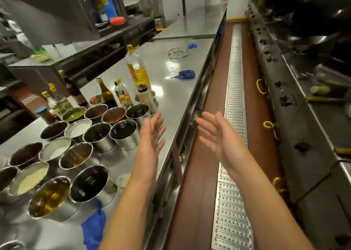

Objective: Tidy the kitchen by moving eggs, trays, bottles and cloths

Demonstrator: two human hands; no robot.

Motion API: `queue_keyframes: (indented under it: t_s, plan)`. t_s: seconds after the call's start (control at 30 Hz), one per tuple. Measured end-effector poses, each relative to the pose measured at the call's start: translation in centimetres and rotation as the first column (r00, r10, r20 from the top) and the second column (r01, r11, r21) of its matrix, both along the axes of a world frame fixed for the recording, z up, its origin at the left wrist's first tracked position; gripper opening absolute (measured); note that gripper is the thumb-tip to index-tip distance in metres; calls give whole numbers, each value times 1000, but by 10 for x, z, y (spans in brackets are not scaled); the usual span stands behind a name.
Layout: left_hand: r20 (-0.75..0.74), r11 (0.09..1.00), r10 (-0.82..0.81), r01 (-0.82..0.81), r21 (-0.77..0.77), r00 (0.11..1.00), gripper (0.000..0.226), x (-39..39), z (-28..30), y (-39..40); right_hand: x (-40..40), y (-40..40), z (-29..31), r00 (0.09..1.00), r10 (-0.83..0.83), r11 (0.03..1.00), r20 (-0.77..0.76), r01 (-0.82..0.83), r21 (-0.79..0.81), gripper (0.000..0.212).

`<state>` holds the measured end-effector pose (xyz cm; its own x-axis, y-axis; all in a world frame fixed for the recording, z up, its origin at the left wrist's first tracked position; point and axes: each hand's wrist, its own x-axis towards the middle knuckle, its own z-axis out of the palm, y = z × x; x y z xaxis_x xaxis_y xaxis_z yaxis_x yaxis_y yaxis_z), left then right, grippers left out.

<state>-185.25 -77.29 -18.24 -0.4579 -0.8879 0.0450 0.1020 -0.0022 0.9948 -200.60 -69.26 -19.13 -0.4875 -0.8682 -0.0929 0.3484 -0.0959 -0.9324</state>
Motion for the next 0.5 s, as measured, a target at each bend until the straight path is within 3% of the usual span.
queue_keyframes:
  t_s: [0.3, 0.5]
  plan:
    - [-43, 988, -59, 64, 138, 997, 66, -109, -49, -133, -96, -117, -33, 997, -72, 983, -23, 75, 167, 49]
    - [-125, 969, -139, 161, 186, 982, 65, -191, -35, -238, -164, -205, -12, 980, -181, 965, -79, 192, 181, 47]
